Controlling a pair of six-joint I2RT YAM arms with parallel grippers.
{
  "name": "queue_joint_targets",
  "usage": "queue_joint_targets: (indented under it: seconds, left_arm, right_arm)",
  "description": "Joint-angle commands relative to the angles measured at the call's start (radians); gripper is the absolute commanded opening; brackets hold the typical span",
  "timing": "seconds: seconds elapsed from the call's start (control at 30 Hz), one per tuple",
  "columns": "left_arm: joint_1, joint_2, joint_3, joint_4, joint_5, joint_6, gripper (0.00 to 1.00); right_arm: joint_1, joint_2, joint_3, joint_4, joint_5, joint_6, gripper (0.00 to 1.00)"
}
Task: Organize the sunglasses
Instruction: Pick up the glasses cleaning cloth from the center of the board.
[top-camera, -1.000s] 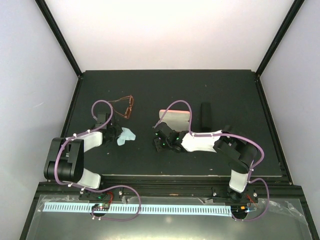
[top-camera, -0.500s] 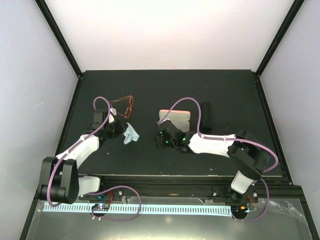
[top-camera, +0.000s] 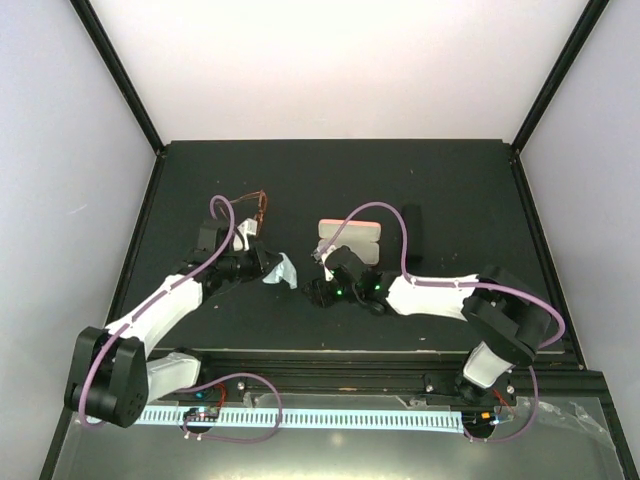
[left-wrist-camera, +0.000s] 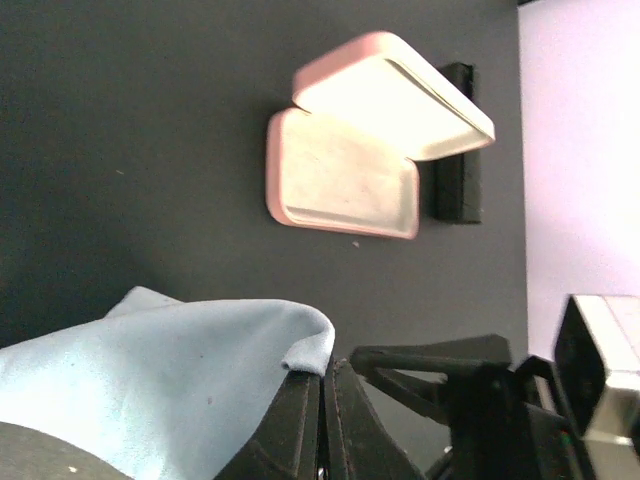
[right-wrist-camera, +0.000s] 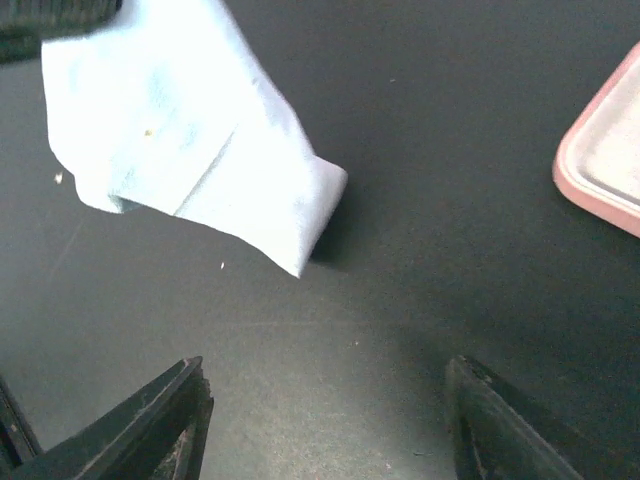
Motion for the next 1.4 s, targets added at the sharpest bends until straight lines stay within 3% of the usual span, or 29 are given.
queue_joint_targets:
  seconds: [0.0, 0.13, 0.53, 0.9, 1.07, 1.13, 1.2, 1.37]
  left_arm:
    - [-0.026, -0.053, 0.042, -0.046, 0.077, -0.034, 0.02]
    - [-0.031, -0.101, 0.05, -0.094, 0.086, -0.045, 0.02]
    - [-0.033, -0.199, 0.054, -0.152, 0.095, -0.078, 0.01]
    - [-0.033, -0.229, 0.046, -0.153, 0.101, -0.098, 0.02]
    - [-0.033, -0.233, 0.042, -0.156, 0.091, -0.097, 0.02]
    - [-0.033, -0.23, 0.039, -0.157, 0.083, -0.094, 0.02]
    - [-0.033, -0.224, 0.037, -0.159, 0.076, -0.088, 0.02]
    - [-0.032, -0.203, 0.044, -0.18, 0.045, -0.06, 0.01]
  right_arm:
    - [0.025, -0.034, -0.027, 0.124, -0.058, -0.119, 0.68]
    - [0.062, -0.01, 0.0, 0.119, 0.016, -0.181, 0.72]
    - [0.09, 0.117, 0.078, 0.124, 0.141, -0.267, 0.69]
    - [0.101, 0.192, 0.138, 0.149, 0.216, -0.243, 0.78]
    - [0.105, 0.214, 0.152, 0.167, 0.269, -0.225, 0.77]
    - [0.106, 0.205, 0.141, 0.176, 0.289, -0.213, 0.73]
    - [0.108, 0.188, 0.119, 0.183, 0.298, -0.204, 0.62]
    - [0.109, 0.129, 0.066, 0.145, 0.287, -0.167, 0.2]
